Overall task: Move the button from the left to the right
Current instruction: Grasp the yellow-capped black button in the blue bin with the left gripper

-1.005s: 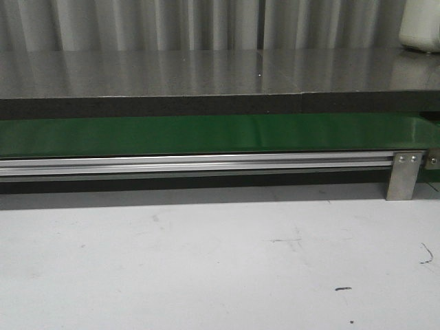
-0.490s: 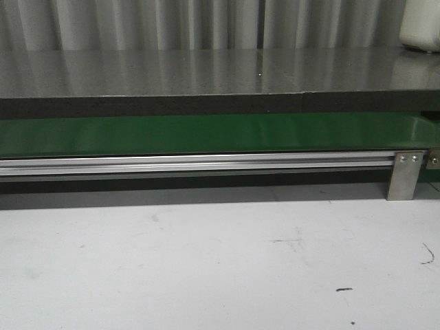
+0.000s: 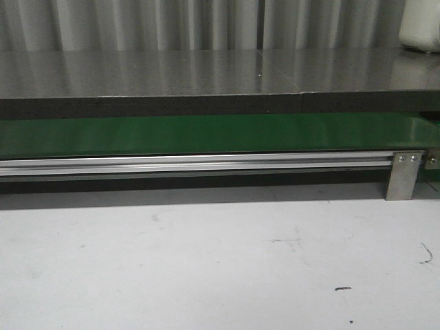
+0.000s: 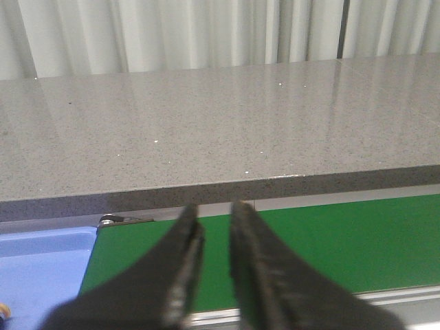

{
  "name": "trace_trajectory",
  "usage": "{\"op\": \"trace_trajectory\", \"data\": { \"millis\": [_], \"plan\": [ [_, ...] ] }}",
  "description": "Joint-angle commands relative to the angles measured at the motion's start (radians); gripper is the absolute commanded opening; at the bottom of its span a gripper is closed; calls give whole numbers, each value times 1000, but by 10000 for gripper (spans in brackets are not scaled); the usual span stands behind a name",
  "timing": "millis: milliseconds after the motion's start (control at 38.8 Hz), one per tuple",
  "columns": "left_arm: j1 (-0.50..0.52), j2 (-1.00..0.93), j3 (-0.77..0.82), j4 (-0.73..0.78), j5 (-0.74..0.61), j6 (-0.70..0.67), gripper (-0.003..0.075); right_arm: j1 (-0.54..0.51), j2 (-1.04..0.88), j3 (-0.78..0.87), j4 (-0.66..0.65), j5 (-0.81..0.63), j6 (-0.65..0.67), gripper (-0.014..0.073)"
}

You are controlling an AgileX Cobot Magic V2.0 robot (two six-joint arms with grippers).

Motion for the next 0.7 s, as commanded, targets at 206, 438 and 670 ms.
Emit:
{"op": "trace_trajectory", "data": {
  "millis": [206,438,670],
  "plan": [
    [-7,11,-40,0,-67,-4,667,2,14,-36,-10,-75,-6,633],
    [-7,40,-40,-28,-77,-10,594,2,14,-36,-10,-73,-6,633],
    [16,274,-139,-63,-100,-13,594,2,14,-36,-10,-73,-6,633]
  ]
}}
